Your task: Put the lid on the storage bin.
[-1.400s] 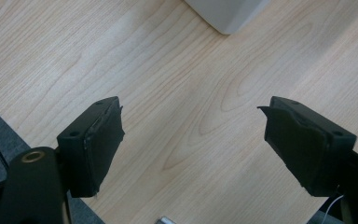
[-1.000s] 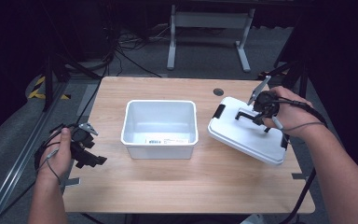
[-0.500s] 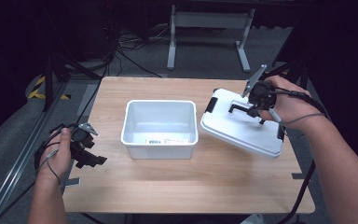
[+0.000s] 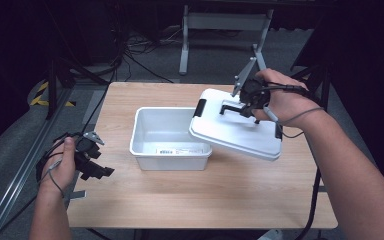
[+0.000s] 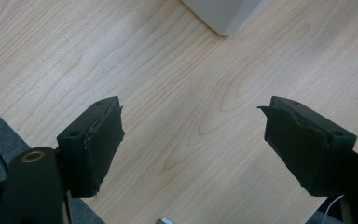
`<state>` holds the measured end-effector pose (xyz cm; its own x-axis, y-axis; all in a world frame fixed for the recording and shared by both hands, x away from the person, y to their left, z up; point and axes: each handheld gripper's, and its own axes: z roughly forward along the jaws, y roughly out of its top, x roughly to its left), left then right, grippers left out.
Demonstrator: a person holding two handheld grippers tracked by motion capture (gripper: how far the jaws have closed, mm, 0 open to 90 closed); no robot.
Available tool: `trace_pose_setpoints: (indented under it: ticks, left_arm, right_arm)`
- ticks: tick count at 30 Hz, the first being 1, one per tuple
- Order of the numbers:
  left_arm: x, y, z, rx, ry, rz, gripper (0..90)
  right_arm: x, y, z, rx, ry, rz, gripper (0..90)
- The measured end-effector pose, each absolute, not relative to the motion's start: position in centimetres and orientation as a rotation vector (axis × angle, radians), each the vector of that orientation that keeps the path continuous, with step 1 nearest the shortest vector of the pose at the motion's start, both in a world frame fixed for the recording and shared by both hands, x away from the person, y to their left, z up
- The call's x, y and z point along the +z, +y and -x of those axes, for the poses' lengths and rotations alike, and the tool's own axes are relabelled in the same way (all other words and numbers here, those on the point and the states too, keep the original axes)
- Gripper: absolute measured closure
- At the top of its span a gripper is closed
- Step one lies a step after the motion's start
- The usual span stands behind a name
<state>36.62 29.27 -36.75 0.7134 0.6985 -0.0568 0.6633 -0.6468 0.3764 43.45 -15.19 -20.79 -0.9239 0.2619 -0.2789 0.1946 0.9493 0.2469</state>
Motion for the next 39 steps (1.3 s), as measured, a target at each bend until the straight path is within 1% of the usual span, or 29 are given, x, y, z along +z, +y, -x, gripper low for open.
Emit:
trace_pose_setpoints:
  ticks: [7,11,31,39]
  left_arm:
    - [-36.8,29.3,-36.6,0.117,1.06,-2.544,20.0]
    - [-36.8,29.4,-36.7,0.135,1.046,-2.548,19.9]
    - [-36.9,29.4,-36.7,0.113,1.058,-2.544,20.0]
    - [-36.9,29.4,-36.8,0.11,1.053,-2.542,20.0]
  right_arm:
    - [-20.4,-11.8,-43.5,0.337,2.805,-0.262,85.3]
    - [-20.4,-10.3,-43.7,0.349,2.808,-0.217,85.3]
    - [-23.1,-3.5,-44.6,0.366,2.814,-0.054,85.3]
    - [-24.2,-1.8,-44.8,0.353,2.815,-0.01,85.3]
